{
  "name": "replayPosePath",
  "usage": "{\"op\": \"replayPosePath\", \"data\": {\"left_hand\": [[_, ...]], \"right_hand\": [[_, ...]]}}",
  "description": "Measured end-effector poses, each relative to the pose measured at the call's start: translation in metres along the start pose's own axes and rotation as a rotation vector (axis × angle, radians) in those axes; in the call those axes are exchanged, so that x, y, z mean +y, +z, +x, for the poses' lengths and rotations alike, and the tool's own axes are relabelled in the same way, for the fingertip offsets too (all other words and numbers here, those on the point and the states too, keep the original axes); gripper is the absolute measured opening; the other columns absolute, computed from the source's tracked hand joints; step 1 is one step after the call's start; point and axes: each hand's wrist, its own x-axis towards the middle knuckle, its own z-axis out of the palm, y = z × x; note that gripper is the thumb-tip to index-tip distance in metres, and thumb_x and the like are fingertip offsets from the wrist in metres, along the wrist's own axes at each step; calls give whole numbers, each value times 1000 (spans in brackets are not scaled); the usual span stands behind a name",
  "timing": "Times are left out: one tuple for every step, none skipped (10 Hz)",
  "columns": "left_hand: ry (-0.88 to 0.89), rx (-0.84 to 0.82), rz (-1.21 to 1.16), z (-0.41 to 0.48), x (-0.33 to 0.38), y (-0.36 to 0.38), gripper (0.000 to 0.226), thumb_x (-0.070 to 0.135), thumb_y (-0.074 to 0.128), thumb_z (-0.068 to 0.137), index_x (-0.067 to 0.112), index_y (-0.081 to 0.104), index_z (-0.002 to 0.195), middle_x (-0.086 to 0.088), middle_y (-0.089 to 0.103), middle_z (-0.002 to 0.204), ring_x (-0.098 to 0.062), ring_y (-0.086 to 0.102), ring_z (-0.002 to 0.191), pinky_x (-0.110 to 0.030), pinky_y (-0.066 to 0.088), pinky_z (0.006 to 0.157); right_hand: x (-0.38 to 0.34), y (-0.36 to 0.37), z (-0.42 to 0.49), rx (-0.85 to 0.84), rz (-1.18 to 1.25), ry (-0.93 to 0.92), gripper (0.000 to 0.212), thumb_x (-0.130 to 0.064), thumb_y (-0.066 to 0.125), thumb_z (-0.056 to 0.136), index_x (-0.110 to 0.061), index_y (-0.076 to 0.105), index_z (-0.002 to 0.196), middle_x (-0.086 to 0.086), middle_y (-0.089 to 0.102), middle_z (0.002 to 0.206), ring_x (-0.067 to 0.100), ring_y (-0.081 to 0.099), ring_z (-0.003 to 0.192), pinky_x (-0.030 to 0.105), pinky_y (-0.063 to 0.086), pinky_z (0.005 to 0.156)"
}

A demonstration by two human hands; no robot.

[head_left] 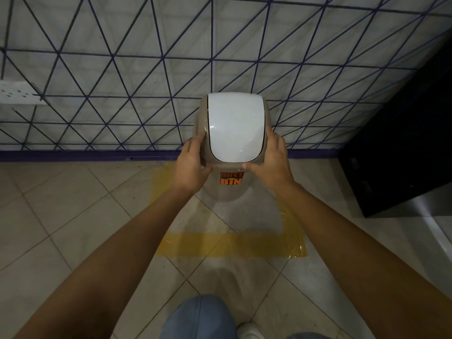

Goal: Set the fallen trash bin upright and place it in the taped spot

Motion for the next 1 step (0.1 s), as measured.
{"op": "replayPosePath", "data": {"left_hand": [[-7, 8, -5, -8, 7, -3, 73, 14, 72, 77, 19, 34, 139, -11, 43, 138, -27, 44, 126, -36, 41, 99]], "right_hand": [[-7, -4, -6, -10, -41, 10, 106, -23, 82, 65, -18, 16, 148, 11, 28, 149, 29, 23, 138, 44, 25, 112]]}}
